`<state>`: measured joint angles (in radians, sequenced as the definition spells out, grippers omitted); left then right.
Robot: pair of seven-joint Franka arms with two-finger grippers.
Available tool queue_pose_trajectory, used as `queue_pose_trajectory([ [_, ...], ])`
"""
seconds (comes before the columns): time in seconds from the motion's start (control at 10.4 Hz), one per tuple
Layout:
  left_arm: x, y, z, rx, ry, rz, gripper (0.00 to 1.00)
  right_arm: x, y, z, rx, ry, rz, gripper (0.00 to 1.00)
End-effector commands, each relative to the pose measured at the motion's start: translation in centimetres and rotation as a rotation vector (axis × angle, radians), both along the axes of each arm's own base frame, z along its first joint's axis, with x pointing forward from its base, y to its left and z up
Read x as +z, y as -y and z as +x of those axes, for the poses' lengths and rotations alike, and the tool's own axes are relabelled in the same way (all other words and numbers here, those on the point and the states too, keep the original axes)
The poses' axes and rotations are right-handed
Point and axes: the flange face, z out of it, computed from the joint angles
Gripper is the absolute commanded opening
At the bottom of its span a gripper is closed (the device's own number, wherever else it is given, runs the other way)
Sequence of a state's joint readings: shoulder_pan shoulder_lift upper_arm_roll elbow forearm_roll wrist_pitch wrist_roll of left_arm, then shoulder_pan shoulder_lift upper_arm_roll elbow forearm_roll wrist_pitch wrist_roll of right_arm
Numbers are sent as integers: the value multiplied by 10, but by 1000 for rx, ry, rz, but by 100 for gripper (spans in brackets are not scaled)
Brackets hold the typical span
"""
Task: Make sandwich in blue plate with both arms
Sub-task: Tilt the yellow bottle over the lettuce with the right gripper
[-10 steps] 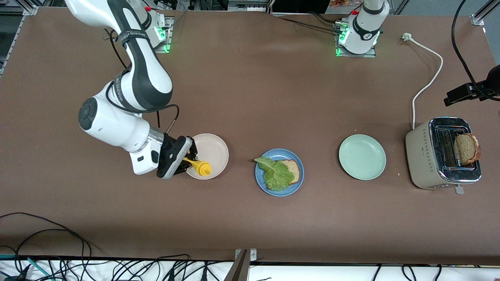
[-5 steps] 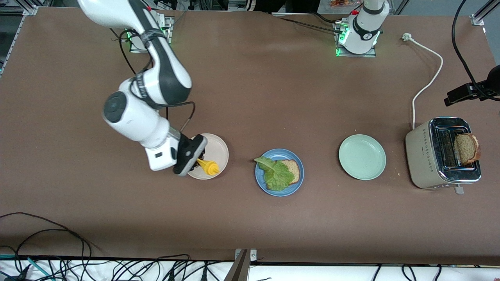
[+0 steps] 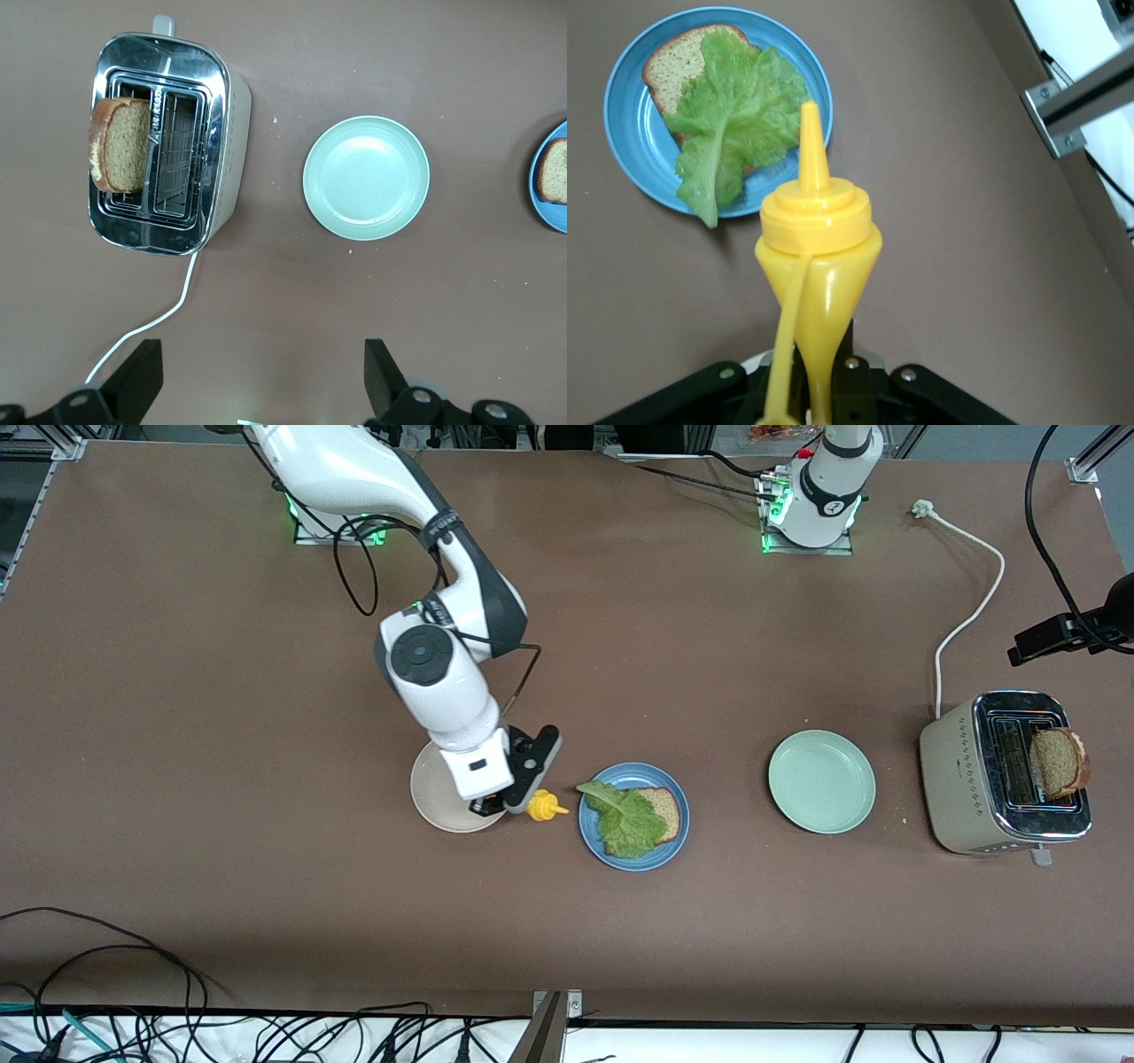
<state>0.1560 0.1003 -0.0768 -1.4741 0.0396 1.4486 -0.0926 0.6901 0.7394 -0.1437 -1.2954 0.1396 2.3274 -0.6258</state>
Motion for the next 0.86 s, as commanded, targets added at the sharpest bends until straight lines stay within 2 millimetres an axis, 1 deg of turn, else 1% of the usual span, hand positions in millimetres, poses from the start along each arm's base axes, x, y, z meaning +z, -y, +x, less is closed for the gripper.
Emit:
queue_pose_trajectory([
  [0.0,2,-2,-1,-3,-3,-4,100,-32,-42,3,66,108,-66,9],
  [0.1,2,-2,-1,-3,-3,-4,100,-44,-56,0,94,132,-98,9],
  [0.19,2,-2,-1,-3,-3,-4,100,-57,-62,-2,122,155,-147,9],
  [0.29,2,-2,-1,-3,-1,-4,100,-64,-68,-7,131,168,-172,9],
  [0.48,2,-2,-1,-3,-3,-4,100,-73,-78,-15,186,217,-258,9],
  [0.58,2,-2,-1,-3,-3,-4,100,-80,-81,-19,250,262,-346,9],
  [0.67,2,-2,-1,-3,-3,-4,100,-90,-86,-25,293,283,-400,9],
  [0.77,2,-2,-1,-3,-3,-4,100,-101,-86,-27,318,289,-435,9],
])
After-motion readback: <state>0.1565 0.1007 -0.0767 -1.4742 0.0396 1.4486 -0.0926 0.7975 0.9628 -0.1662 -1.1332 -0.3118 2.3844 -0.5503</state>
